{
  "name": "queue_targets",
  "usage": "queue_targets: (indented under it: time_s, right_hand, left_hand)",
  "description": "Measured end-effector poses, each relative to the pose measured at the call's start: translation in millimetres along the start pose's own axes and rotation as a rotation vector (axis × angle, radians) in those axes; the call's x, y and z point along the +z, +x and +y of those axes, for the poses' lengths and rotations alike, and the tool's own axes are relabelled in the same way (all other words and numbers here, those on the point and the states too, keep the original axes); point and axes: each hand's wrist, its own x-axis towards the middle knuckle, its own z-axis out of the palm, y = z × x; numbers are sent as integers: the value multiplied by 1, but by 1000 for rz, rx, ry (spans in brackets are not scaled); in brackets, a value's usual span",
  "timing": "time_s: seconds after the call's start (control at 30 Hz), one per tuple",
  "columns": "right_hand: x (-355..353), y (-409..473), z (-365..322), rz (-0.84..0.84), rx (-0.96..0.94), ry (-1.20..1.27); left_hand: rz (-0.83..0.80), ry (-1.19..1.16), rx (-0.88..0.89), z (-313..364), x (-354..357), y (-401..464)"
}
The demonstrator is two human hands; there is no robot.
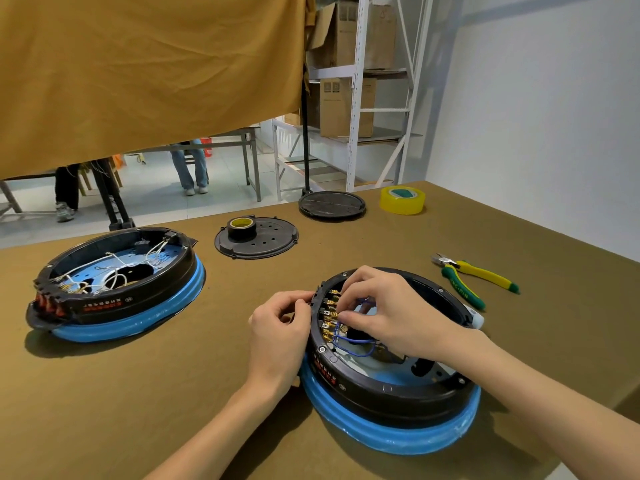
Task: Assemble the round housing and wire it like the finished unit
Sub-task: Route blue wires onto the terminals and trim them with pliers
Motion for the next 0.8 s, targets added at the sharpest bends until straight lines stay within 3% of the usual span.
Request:
queue_targets:
  time_s: [0.6, 0.8]
  right_hand:
    - [7, 4, -3, 39, 21, -118]
    - [9, 6, -5, 40, 41, -165]
  left_hand:
    - [2, -8, -8, -2, 0, -1]
    - [19, 59, 63, 0, 0, -4]
